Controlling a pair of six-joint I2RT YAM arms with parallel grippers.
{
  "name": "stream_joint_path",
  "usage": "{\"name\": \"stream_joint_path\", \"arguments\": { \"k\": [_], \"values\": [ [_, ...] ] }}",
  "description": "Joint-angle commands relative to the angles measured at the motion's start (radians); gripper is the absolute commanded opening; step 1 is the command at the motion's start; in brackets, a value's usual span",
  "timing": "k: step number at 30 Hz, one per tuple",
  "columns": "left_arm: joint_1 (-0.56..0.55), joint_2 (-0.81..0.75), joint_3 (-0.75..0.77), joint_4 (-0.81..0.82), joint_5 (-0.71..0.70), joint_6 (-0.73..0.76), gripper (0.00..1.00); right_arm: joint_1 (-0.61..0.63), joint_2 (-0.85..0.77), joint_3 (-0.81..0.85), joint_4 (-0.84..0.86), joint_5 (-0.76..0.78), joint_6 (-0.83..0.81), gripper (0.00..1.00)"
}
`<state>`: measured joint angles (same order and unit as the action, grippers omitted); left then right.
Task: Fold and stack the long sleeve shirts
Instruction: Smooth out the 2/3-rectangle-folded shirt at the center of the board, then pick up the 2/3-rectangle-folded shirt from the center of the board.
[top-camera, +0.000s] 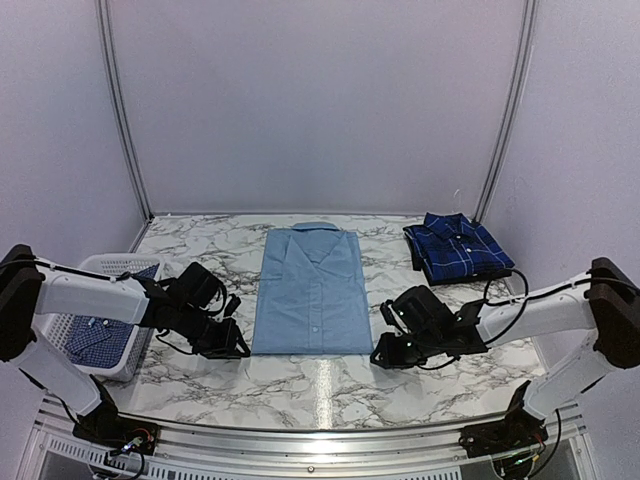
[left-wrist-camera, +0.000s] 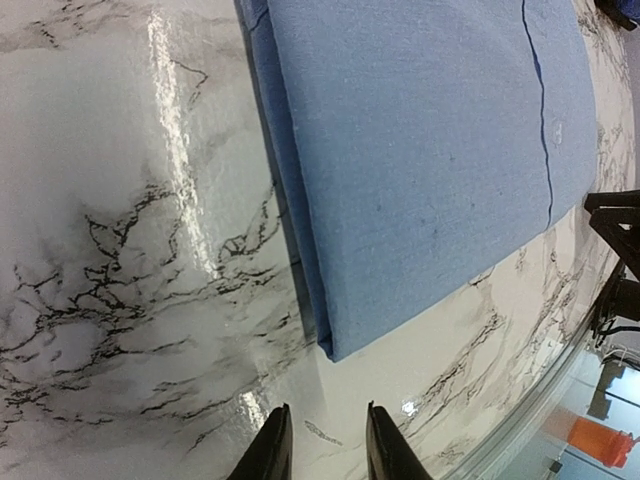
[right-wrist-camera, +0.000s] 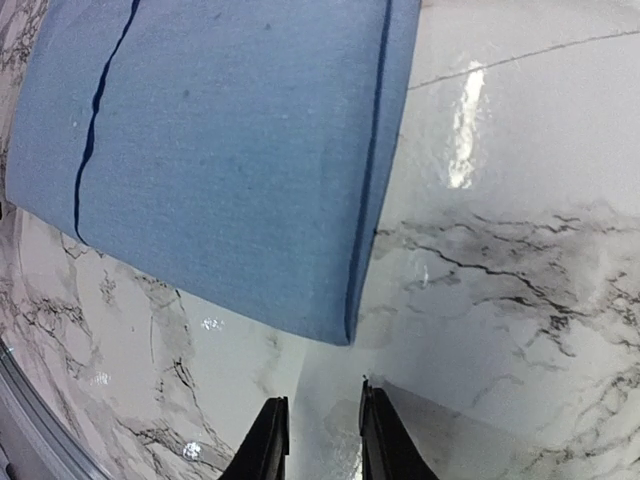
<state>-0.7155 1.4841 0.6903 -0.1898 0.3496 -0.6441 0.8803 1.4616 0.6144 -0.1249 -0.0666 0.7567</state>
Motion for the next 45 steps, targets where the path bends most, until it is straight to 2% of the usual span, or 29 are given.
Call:
{"name": "stream_joint_path", "arguments": {
  "k": [1, 9, 16, 24, 45],
  "values": [
    [-0.005, 0.005, -0.011, 0.028, 0.006, 0.000, 0.28, -0.015, -0.061, -0.016, -0.030, 0.033, 0.019, 0.22],
    [-0.005, 0.033, -0.012, 0.053, 0.010, 0.011, 0.28, -0.040, -0.028, 0.000, 0.004, 0.024, -0.023, 0.23],
    [-0.018, 0.048, -0.019, 0.068, -0.013, 0.042, 0.27, -0.041, 0.035, 0.035, 0.029, 0.016, -0.132, 0.21],
    [-0.047, 0.039, -0.027, 0.068, -0.105, 0.079, 0.26, 0.001, 0.055, 0.039, -0.016, 0.110, -0.224, 0.21],
    [-0.098, 0.125, 0.056, 0.068, -0.200, 0.131, 0.22, 0.030, 0.119, 0.082, -0.023, 0.173, -0.281, 0.20]
  ]
}}
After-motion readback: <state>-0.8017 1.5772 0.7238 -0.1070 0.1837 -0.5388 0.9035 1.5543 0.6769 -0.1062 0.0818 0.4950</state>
